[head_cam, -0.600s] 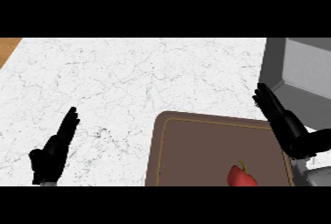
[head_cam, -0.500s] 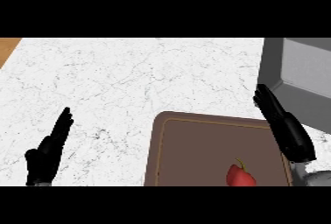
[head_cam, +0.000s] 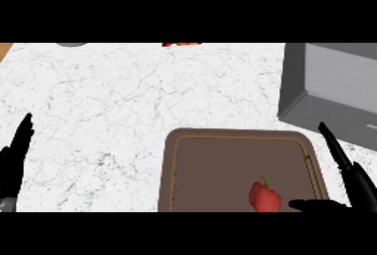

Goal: Pick the bell pepper from the tray and place it in the cardboard box

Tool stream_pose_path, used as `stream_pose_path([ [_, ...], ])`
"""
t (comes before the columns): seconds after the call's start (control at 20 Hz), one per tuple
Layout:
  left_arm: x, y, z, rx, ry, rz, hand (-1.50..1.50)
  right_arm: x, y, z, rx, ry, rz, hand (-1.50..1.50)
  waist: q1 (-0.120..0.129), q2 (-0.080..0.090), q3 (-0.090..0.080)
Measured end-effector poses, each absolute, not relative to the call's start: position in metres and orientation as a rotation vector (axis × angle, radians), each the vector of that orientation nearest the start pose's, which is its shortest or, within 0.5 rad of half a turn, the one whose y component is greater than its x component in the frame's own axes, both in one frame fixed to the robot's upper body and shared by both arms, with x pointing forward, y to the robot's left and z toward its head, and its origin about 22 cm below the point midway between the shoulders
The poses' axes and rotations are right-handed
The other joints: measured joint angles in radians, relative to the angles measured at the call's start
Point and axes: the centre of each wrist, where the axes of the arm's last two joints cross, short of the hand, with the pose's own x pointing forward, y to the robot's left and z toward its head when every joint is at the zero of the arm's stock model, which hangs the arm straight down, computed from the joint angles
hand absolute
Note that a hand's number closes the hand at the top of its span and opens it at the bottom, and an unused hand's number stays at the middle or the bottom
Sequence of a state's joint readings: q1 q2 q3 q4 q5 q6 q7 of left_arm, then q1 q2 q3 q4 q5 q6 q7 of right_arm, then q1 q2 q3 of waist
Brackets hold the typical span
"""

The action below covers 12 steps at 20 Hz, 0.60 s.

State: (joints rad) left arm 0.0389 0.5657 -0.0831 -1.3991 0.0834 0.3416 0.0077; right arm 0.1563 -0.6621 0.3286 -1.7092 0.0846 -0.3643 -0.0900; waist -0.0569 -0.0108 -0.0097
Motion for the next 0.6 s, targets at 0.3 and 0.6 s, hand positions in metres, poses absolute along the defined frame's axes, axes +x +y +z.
stream_pose_path([
  [0.3,0.234,0.37,0.011,0.664,-1.349,-0.168,0.0,0.124,-0.293,0.007,-0.508,-1.752,0.495,-1.5,0.014,0.004,0.008],
  [0.6,0.247,0.366,0.019,0.664,-1.357,-0.188,0.0,0.105,-0.317,0.036,-0.685,-1.684,0.728,-1.5,0.031,0.008,0.007],
])
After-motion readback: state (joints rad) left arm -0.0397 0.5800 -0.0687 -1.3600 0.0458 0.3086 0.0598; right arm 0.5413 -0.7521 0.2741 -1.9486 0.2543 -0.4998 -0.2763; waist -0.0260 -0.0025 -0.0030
